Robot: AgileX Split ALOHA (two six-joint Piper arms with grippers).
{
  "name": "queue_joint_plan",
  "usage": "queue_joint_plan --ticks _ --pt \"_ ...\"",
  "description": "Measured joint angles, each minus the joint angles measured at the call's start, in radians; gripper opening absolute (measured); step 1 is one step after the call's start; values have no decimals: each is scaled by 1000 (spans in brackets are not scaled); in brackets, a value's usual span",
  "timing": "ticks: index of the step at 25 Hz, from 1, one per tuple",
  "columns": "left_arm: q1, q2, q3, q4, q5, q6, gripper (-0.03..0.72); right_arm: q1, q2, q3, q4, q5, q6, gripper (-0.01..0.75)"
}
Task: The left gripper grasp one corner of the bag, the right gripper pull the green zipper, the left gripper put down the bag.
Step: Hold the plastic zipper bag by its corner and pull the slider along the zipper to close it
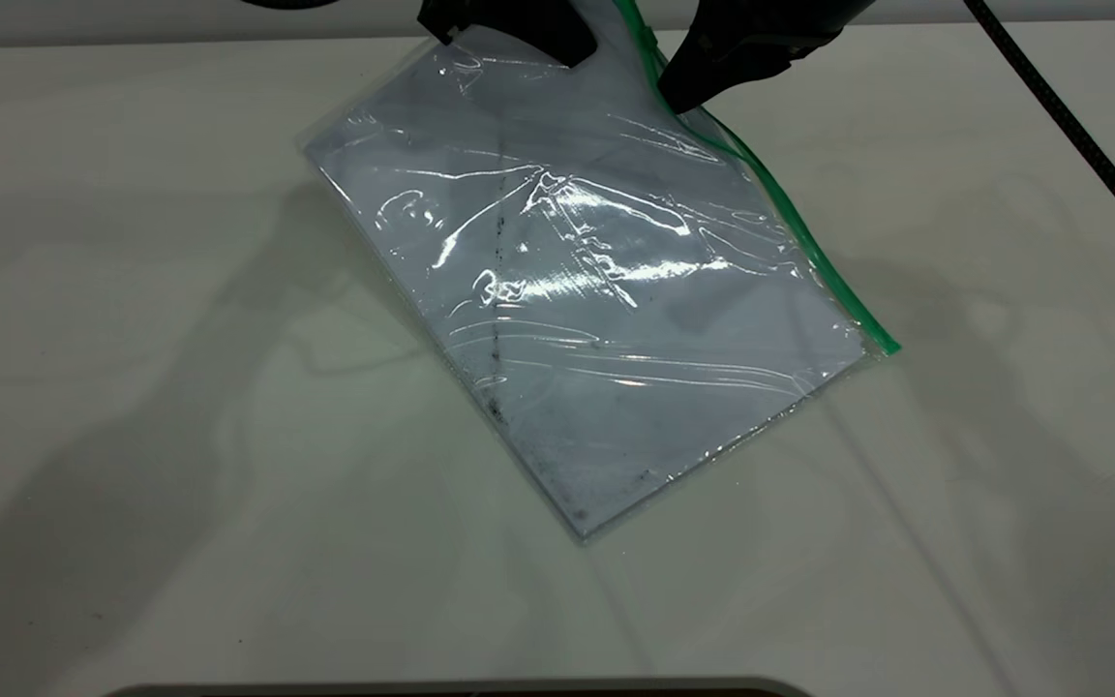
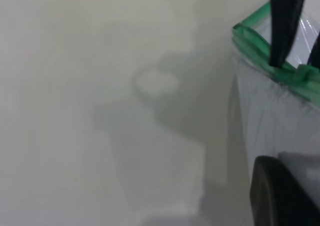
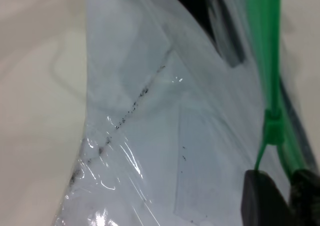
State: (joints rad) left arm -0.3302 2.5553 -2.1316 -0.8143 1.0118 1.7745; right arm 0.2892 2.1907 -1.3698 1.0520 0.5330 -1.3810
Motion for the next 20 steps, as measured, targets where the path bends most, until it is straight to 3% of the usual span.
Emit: queue_joint_plan --ticks 6,9,20 --pt "0 0 -1 45 1 -41 53 0 -30 0 2 4 0 423" --pt "0 0 -1 48 2 -74 53 0 -36 0 24 32 0 494" --pt "0 0 -6 36 71 -220 53 1 -36 0 93 -1 -7 520"
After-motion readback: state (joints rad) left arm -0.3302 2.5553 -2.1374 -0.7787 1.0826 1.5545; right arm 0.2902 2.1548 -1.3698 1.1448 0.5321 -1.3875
